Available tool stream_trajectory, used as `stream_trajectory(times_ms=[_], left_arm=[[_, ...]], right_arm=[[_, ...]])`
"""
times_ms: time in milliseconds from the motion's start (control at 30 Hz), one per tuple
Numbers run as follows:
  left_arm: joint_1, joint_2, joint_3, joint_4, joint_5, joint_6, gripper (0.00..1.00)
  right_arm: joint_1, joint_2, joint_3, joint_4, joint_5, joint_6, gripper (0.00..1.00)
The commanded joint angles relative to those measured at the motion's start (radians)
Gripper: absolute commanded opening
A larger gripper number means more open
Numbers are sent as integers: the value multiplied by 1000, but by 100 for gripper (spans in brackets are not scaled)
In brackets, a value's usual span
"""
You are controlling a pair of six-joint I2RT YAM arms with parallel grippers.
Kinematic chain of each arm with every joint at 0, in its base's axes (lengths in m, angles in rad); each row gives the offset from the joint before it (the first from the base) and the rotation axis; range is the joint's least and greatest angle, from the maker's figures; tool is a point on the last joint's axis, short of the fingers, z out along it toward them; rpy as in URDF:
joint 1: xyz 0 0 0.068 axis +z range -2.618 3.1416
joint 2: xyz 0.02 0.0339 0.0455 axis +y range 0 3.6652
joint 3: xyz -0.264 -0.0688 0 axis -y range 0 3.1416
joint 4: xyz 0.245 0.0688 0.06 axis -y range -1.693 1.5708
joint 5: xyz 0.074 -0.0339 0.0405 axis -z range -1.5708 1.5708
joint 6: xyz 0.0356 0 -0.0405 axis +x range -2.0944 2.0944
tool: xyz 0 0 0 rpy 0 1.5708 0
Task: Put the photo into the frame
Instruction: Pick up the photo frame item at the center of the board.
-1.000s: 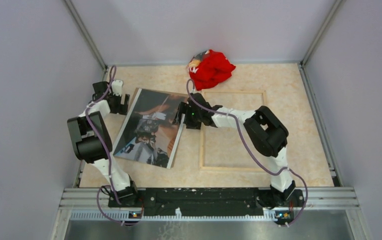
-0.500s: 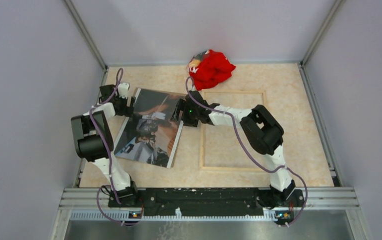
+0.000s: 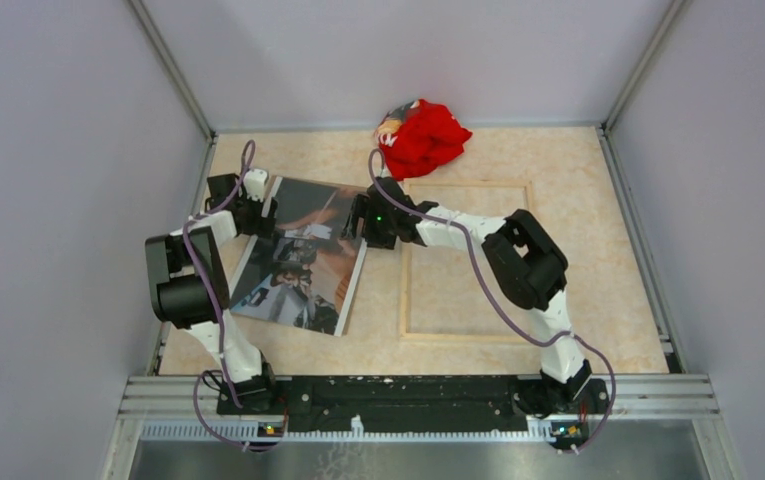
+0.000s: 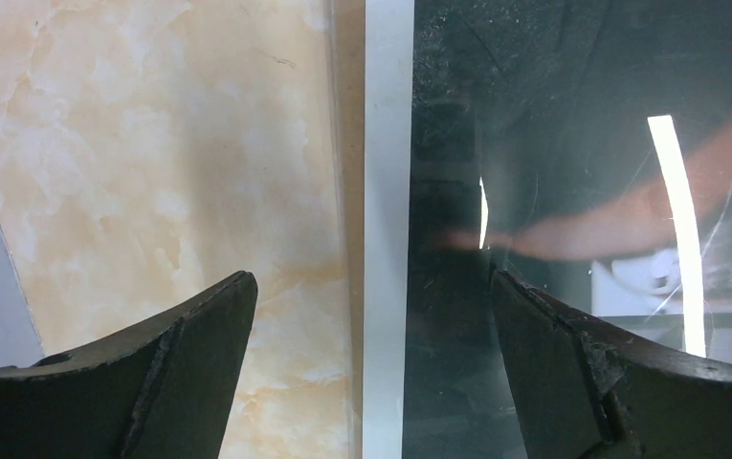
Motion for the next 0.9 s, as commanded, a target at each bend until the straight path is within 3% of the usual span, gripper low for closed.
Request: stream_trajectory(times_ms=[0, 200, 433, 700, 867], left_arm=[[-3, 13, -32, -60, -8, 6, 99], [-3, 22, -9, -102, 42, -5, 99], [-3, 31, -3, -115, 58, -3, 98], [-3, 33, 10, -132, 70, -6, 98], [-2, 32, 14, -138, 75, -7, 98]], right_arm=[[20, -50, 55, 34, -19, -9, 76], [17, -79, 18, 126, -81, 32, 76], [2, -129, -69, 359, -180, 128, 75], [-10, -123, -122, 428, -212, 182, 74], [-10, -82, -169, 492, -223, 242, 66]])
